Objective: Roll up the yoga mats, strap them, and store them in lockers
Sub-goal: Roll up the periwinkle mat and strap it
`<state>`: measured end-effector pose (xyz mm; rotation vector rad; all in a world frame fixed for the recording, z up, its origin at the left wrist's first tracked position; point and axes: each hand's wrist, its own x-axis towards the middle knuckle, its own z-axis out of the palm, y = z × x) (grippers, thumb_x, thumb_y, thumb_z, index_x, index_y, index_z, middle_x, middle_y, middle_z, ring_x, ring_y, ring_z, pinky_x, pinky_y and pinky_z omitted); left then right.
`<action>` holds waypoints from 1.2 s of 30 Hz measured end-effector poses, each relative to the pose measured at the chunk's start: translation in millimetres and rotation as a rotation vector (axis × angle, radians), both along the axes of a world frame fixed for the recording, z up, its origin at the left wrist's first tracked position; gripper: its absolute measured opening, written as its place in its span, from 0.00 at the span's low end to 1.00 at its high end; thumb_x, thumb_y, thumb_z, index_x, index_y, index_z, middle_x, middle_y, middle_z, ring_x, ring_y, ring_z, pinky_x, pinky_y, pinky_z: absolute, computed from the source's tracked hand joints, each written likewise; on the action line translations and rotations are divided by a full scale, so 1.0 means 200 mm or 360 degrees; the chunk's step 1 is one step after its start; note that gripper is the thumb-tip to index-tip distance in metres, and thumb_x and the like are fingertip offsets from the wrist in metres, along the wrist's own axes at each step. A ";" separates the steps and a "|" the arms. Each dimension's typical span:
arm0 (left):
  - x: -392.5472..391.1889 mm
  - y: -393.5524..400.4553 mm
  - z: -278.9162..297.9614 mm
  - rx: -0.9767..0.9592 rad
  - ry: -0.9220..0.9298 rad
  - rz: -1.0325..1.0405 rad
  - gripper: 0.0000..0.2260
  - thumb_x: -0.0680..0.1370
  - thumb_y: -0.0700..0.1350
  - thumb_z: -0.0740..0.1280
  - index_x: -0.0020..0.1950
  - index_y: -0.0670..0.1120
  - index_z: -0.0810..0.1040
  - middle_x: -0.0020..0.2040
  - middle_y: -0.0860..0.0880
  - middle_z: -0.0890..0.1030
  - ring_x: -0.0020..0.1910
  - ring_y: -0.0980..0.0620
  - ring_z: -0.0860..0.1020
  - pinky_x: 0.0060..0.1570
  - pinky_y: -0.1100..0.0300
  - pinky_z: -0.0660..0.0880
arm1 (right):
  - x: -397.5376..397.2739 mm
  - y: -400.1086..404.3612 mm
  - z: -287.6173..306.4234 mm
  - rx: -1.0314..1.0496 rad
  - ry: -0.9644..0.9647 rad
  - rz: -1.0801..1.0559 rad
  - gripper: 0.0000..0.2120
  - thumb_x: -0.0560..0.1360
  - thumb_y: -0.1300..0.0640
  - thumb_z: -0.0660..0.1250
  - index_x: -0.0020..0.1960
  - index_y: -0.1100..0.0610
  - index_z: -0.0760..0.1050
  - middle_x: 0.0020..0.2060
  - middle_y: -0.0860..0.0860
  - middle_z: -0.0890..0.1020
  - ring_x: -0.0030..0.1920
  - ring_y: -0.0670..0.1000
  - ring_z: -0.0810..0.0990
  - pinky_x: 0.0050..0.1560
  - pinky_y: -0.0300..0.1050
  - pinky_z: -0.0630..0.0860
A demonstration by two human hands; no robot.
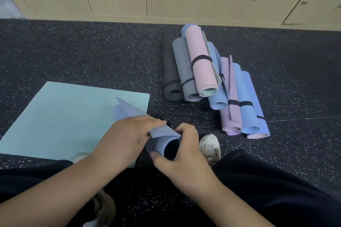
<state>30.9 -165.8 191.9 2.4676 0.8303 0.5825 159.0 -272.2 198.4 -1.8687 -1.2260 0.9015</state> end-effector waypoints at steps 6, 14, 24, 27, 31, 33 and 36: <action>0.01 -0.01 0.03 0.0059 0.0068 -0.0135 0.20 0.69 0.43 0.57 0.53 0.47 0.84 0.46 0.52 0.85 0.49 0.57 0.74 0.44 0.72 0.68 | 0.04 0.00 0.03 -0.0057 -0.0156 -0.0061 0.25 0.69 0.51 0.70 0.57 0.40 0.57 0.57 0.42 0.67 0.51 0.42 0.72 0.53 0.41 0.72; 0.01 -0.02 -0.04 -0.0207 0.0256 -0.0135 0.28 0.78 0.54 0.64 0.76 0.57 0.57 0.71 0.64 0.59 0.69 0.70 0.56 0.64 0.80 0.48 | 0.08 0.02 0.06 0.0048 -0.0266 -0.0071 0.25 0.71 0.55 0.66 0.65 0.43 0.62 0.61 0.40 0.67 0.54 0.41 0.71 0.52 0.37 0.66; -0.04 0.06 -0.05 -0.0144 0.0544 0.0205 0.24 0.79 0.51 0.63 0.73 0.58 0.60 0.71 0.61 0.65 0.69 0.56 0.64 0.64 0.55 0.67 | 0.11 0.02 0.12 0.0143 -0.0312 0.0186 0.26 0.73 0.62 0.63 0.63 0.38 0.65 0.58 0.38 0.66 0.55 0.43 0.71 0.53 0.38 0.69; 0.02 0.04 -0.05 -0.0146 0.0554 0.0215 0.24 0.80 0.50 0.61 0.75 0.57 0.57 0.72 0.61 0.63 0.71 0.56 0.62 0.66 0.56 0.65 | 0.14 0.02 0.13 0.0176 -0.0303 0.0130 0.25 0.73 0.62 0.63 0.62 0.37 0.65 0.58 0.38 0.67 0.53 0.44 0.72 0.54 0.38 0.69; 0.10 -0.01 -0.01 -0.0216 0.0412 0.0146 0.30 0.80 0.46 0.63 0.77 0.54 0.52 0.76 0.59 0.57 0.73 0.57 0.58 0.70 0.59 0.61 | 0.20 0.02 0.13 0.0218 -0.0291 -0.0015 0.22 0.73 0.57 0.65 0.63 0.40 0.65 0.60 0.40 0.68 0.54 0.45 0.73 0.59 0.43 0.69; 0.14 -0.03 0.00 -0.0266 0.0327 0.0123 0.33 0.79 0.44 0.64 0.78 0.54 0.49 0.77 0.59 0.52 0.75 0.59 0.55 0.71 0.60 0.59 | 0.21 0.01 0.14 0.0275 -0.0295 -0.0053 0.21 0.73 0.56 0.65 0.62 0.41 0.65 0.60 0.41 0.68 0.53 0.42 0.70 0.59 0.44 0.70; 0.20 -0.07 0.04 -0.0277 0.0270 0.0199 0.36 0.78 0.43 0.65 0.78 0.58 0.46 0.78 0.57 0.41 0.76 0.53 0.55 0.67 0.60 0.61 | 0.23 -0.01 0.14 0.0400 -0.0349 -0.0114 0.21 0.73 0.57 0.66 0.63 0.43 0.66 0.60 0.43 0.68 0.54 0.43 0.68 0.57 0.46 0.70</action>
